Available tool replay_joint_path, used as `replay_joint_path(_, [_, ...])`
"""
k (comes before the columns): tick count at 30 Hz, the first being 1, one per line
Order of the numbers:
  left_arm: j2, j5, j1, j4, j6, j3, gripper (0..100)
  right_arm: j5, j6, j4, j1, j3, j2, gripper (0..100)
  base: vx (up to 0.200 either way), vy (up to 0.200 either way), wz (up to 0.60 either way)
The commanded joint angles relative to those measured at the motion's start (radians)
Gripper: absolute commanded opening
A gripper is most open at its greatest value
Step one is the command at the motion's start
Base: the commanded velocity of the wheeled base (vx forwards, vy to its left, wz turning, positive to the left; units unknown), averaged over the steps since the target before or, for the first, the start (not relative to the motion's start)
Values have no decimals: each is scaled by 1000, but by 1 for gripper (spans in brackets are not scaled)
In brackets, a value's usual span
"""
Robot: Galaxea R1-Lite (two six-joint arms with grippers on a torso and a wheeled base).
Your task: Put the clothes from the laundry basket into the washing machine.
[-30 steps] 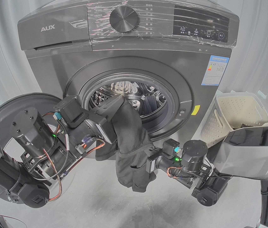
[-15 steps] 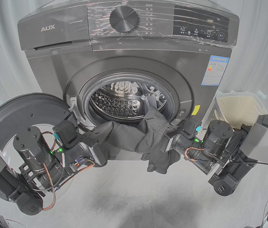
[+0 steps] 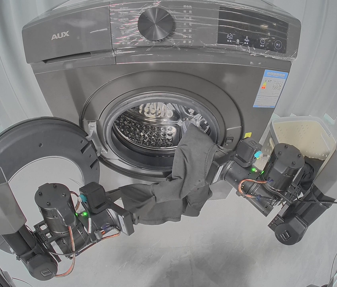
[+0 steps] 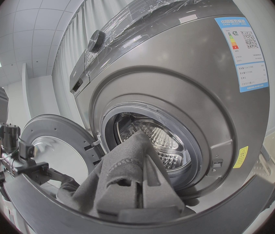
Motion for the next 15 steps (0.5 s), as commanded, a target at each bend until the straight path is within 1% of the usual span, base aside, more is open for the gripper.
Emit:
replay_joint_path(1, [32, 0, -3, 0, 0, 28, 100, 0, 0, 0, 2, -1, -8, 0, 0, 0, 0])
replay_joint_path(5, [30, -6, -13, -2, 0, 43, 100, 0, 0, 0, 8, -1, -8, 0, 0, 0, 0])
replay_joint_path(8, [30, -35, -23, -2, 2, 48, 100, 0, 0, 0, 14, 1, -8, 0, 0, 0, 0])
replay_joint_path(11, [32, -66, -52, -2, 2, 49, 100, 0, 1, -2, 19, 1, -8, 0, 0, 0, 0])
replay_joint_path(15, [32, -70, -67, 0, 0, 57, 100, 0, 1, -2, 23, 7, -13, 0, 0, 0, 0])
